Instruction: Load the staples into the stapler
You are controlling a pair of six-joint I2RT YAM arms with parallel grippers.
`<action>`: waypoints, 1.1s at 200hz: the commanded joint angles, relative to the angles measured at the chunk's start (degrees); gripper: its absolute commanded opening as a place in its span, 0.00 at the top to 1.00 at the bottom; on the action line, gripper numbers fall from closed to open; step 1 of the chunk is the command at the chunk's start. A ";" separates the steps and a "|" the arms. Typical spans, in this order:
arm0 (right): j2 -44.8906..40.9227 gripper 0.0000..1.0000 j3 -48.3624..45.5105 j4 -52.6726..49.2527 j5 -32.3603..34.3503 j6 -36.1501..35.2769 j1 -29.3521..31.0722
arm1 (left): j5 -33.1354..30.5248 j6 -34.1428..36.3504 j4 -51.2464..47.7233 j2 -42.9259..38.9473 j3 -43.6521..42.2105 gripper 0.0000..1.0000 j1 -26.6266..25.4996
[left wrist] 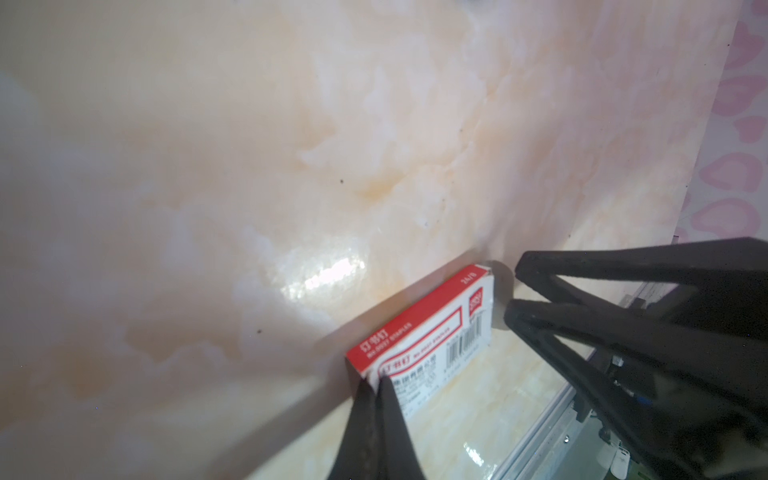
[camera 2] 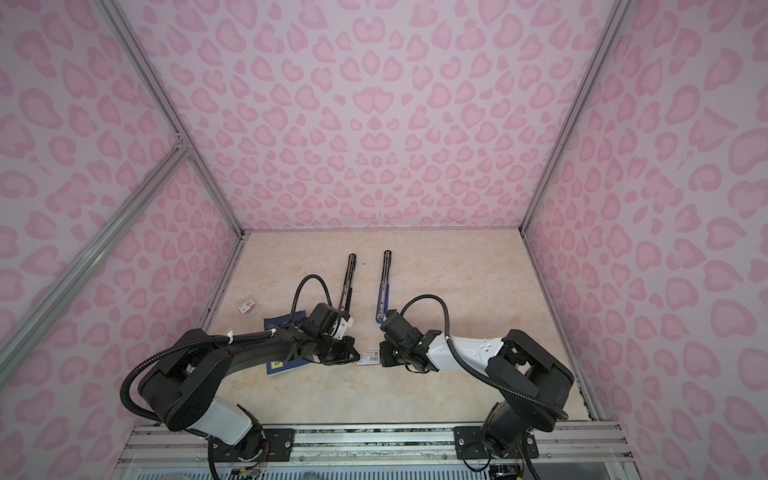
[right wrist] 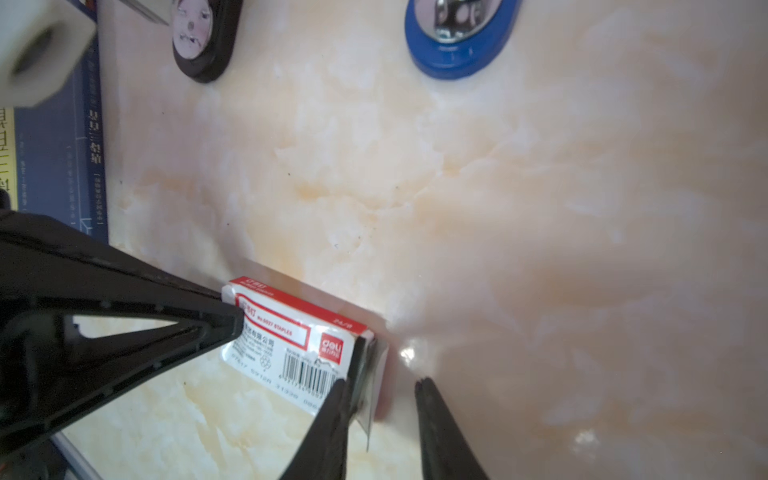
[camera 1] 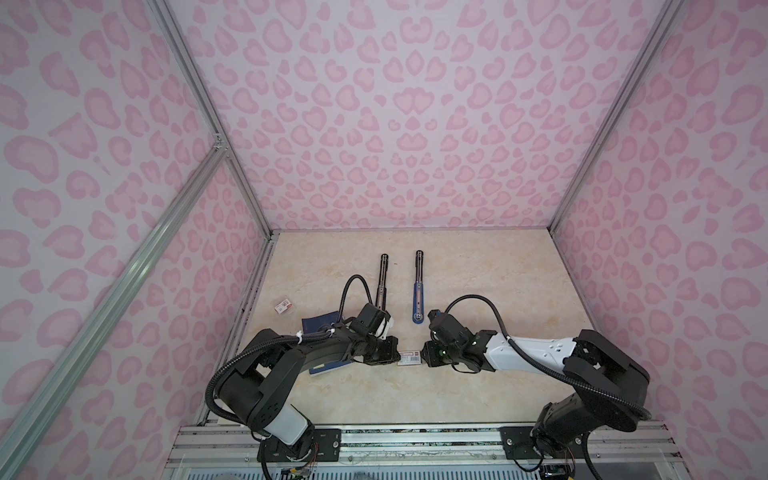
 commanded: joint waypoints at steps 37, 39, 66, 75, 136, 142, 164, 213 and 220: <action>1.72 1.00 -0.14 -1.92 1.79 0.01 -0.10 | -0.13 0.30 -0.29 -0.56 0.54 0.97 0.02; 1.62 1.00 -0.27 -1.99 1.95 0.05 -0.16 | -0.21 0.30 -0.35 -0.66 0.51 0.97 0.02; -0.21 1.00 -2.38 -1.81 2.39 0.46 -1.94 | -0.63 0.65 -0.85 -0.80 0.32 0.97 0.10; -0.70 1.00 -2.61 -1.71 2.17 0.29 -2.06 | -0.73 0.74 -0.90 -0.71 0.41 0.97 0.10; 0.09 1.00 -2.10 0.14 0.03 0.00 -1.70 | -0.15 1.16 -1.94 -0.31 1.64 0.72 0.02; 0.13 1.00 -2.09 0.31 -0.16 0.04 -1.72 | -0.28 1.32 -2.21 -0.47 1.73 0.66 0.04; 0.06 1.00 -2.10 0.81 -0.82 -0.32 -2.05 | -1.75 2.04 -4.14 -1.55 1.99 0.54 0.03; 0.27 1.00 -1.62 -1.09 -7.20 -6.86 -5.66 | -5.40 7.81 -5.44 -7.62 2.88 0.38 -0.06; 0.29 1.00 -1.42 -2.09 -7.61 -8.00 -6.28 | -5.94 9.17 -5.53 -8.35 3.41 0.37 -0.15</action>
